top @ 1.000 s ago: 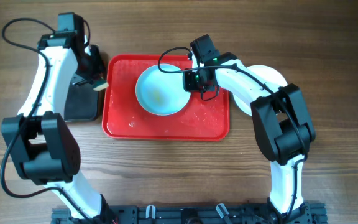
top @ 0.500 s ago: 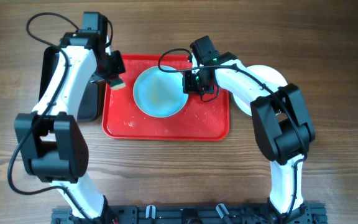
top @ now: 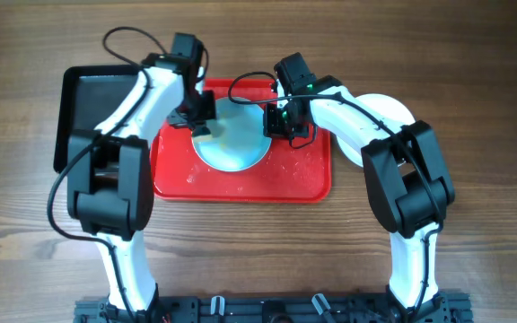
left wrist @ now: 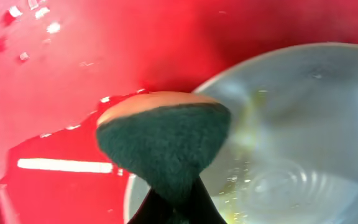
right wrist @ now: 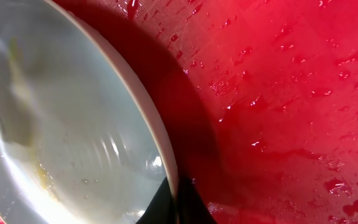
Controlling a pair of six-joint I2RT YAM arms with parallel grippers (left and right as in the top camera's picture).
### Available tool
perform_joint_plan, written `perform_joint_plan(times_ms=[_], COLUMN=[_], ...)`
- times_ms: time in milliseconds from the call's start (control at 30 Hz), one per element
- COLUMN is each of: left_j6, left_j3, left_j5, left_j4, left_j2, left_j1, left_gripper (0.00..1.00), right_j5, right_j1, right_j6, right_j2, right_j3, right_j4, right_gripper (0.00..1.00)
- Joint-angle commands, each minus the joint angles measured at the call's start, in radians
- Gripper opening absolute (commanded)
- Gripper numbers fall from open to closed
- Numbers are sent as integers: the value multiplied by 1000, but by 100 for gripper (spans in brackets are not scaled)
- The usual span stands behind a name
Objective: Clean dirty plates on tray and stack at the side
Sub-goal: 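Carry the sponge with the left gripper over the pale blue plate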
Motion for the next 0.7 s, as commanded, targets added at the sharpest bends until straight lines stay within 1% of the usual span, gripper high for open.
perform_joint_plan(times_ms=[0, 100, 300, 467, 667], left_j6=[43, 43, 43, 43, 50], left_j3=[-5, -5, -8, -58, -115], left_j5=[28, 28, 29, 37, 207], left_j4=[25, 43, 28, 43, 124], left_j2=[18, 29, 60, 64, 64], left_j1=[-30, -43, -68, -102, -150], left_gripper=[4, 4, 4, 4, 4], right_j5=[-5, -5, -5, -5, -6], right_j1=[12, 12, 11, 11, 11], right_j6=[11, 11, 10, 11, 11], right_j2=[36, 36, 36, 36, 36], right_j3=[-11, -11, -11, -11, -11], right_j4=[3, 2, 2, 2, 5], right_gripper=[4, 4, 4, 4, 4])
